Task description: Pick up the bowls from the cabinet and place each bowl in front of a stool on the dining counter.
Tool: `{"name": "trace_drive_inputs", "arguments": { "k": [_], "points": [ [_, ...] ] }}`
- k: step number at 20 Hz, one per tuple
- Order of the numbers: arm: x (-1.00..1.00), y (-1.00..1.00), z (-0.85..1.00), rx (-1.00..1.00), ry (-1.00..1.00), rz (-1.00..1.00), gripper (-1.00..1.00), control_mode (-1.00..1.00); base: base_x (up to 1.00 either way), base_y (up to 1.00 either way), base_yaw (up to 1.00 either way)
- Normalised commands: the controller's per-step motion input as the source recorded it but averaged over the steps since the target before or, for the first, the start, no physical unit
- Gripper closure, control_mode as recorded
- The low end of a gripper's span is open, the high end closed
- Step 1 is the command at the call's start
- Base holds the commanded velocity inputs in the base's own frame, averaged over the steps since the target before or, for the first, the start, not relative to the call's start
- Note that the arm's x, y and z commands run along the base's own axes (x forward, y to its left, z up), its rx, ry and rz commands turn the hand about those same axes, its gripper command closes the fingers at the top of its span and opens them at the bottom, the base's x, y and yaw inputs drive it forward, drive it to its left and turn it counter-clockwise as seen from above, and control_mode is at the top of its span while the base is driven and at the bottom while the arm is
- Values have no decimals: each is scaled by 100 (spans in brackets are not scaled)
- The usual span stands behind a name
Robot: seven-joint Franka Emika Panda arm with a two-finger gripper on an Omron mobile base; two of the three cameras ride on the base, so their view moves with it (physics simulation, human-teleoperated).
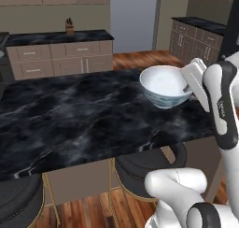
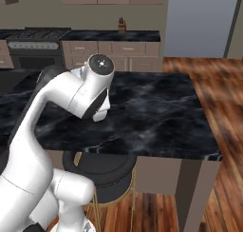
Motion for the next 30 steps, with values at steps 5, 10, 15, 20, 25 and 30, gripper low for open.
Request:
{"name": "trace_drive_inputs", "arguments": {
  "k": [5, 10, 15, 20, 25, 30],
  "points": [
    [100, 31, -100, 0, 15, 8, 100, -100, 0, 0, 0],
    [100, 25, -100, 0, 15, 3, 100, -100, 0, 0, 0],
    [100, 2, -95, 4, 4, 0, 100, -100, 0, 0, 0],
    [83, 0, -75, 5, 0, 0, 100, -100, 0, 0, 0],
    [48, 0, -30, 0, 8, 0, 100, -100, 0, 0, 0],
    [40, 0, -10, 0, 9, 0, 100, -100, 0, 0, 0]
  ]
}}
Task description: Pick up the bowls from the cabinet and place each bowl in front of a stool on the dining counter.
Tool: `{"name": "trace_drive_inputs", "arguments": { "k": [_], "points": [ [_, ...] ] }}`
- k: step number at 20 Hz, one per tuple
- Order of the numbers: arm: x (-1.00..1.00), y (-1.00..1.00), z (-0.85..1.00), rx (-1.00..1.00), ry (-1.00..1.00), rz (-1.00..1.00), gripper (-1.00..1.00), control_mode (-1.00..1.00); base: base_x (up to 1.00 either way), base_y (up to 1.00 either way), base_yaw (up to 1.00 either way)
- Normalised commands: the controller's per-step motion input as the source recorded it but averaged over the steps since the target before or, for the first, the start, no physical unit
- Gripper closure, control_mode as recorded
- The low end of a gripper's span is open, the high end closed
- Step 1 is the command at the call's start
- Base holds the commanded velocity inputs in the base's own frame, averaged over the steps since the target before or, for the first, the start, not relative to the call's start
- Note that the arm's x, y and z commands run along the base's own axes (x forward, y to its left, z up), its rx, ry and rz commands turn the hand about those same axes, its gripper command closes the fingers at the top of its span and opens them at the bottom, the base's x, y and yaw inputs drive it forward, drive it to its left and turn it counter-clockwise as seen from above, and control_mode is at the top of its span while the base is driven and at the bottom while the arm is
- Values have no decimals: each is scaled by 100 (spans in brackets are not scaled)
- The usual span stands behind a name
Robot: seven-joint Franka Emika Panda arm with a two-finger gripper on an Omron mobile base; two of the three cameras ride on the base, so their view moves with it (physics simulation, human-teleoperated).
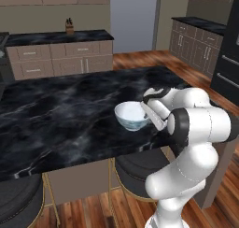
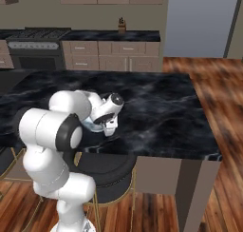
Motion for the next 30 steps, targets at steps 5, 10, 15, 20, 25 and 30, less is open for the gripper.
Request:
{"name": "trace_drive_inputs", "arguments": {
  "k": [5, 10, 15, 20, 25, 30],
  "points": [
    [43, 1, -15, 0, 1, 0, -100, -100, 0, 0, 0],
    [9, 1, -2, 0, 0, 0, -100, -100, 0, 0, 0],
    [0, 0, 8, 0, -1, 0, -100, -100, 0, 0, 0],
    [-3, 0, 79, 0, -7, -1, -100, -100, 0, 0, 0],
    [-34, 0, 96, 0, -2, -4, -100, -100, 0, 0, 0],
    [-86, -4, 100, 0, 0, -10, -100, -100, 0, 0, 0]
  ]
}}
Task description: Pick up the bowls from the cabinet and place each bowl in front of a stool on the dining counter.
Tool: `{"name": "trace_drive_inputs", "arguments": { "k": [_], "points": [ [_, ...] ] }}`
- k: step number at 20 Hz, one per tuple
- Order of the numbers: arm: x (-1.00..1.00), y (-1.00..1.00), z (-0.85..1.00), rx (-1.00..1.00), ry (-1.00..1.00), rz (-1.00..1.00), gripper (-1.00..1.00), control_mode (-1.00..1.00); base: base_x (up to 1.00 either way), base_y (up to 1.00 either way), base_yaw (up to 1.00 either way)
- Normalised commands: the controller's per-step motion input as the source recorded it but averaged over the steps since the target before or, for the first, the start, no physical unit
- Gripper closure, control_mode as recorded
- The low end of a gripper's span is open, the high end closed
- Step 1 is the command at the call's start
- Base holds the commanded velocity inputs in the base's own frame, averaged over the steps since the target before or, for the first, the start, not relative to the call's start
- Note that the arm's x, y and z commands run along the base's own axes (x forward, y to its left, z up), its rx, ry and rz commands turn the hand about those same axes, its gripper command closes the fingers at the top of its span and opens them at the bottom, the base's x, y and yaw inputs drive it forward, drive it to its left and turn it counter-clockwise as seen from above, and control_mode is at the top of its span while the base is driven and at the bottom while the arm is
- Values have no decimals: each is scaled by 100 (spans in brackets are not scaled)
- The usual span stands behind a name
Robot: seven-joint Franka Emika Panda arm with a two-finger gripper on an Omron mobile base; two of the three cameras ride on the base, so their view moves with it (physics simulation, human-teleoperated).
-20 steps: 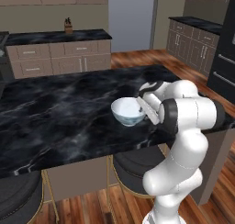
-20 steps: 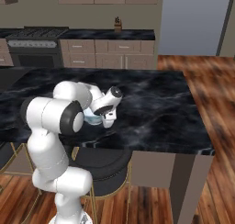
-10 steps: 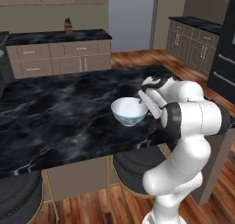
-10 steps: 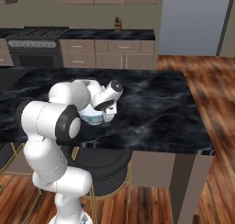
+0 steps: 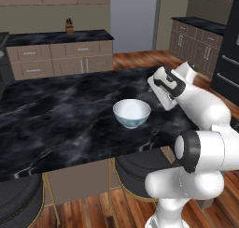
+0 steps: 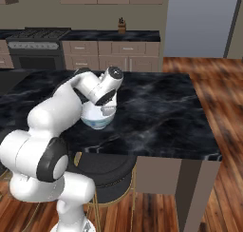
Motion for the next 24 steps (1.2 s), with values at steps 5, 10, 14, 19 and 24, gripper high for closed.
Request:
{"name": "trace_drive_inputs", "arguments": {
  "k": [5, 10, 14, 19, 24],
  "points": [
    [-100, -14, 84, 0, 0, -9, -100, -100, 0, 0, 0],
    [-100, -3, 69, 0, 0, -9, -100, -100, 0, 0, 0],
    [-100, 0, 72, 0, 0, -9, -100, -100, 0, 0, 0],
    [-69, 3, 82, 0, 0, -4, -100, -100, 0, 0, 0],
    [-37, 19, 58, -2, -2, -2, -100, -100, 0, 0, 0]
  ]
}}
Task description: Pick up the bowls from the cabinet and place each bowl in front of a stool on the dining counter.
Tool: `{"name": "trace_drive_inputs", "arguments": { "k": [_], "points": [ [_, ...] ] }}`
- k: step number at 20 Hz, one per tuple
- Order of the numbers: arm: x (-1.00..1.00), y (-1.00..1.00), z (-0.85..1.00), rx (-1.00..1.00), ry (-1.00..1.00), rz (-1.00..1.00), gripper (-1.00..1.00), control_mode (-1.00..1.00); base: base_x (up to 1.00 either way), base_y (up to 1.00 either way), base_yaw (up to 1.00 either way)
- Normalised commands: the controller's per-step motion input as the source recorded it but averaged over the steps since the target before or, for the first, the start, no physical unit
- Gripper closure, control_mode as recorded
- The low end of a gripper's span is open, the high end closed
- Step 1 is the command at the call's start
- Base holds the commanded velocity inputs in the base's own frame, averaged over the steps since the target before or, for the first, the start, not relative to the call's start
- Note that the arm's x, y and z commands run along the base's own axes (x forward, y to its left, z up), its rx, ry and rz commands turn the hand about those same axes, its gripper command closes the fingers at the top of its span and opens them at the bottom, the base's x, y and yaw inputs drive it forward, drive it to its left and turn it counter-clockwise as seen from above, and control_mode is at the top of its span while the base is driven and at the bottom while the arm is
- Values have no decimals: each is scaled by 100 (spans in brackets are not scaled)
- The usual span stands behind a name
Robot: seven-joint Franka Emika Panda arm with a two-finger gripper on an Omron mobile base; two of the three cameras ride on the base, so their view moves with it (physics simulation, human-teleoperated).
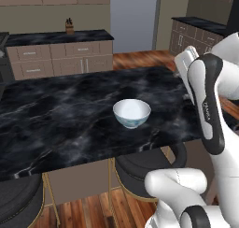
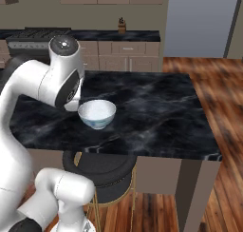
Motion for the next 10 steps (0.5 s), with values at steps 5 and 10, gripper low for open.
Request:
{"name": "trace_drive_inputs", "arguments": {
  "k": [5, 10],
  "points": [
    [-18, -4, 9, -1, -10, 13, -100, -100, 0, 0, 0],
    [-33, -21, -9, 0, -25, 14, -100, -100, 0, 0, 0]
  ]
}}
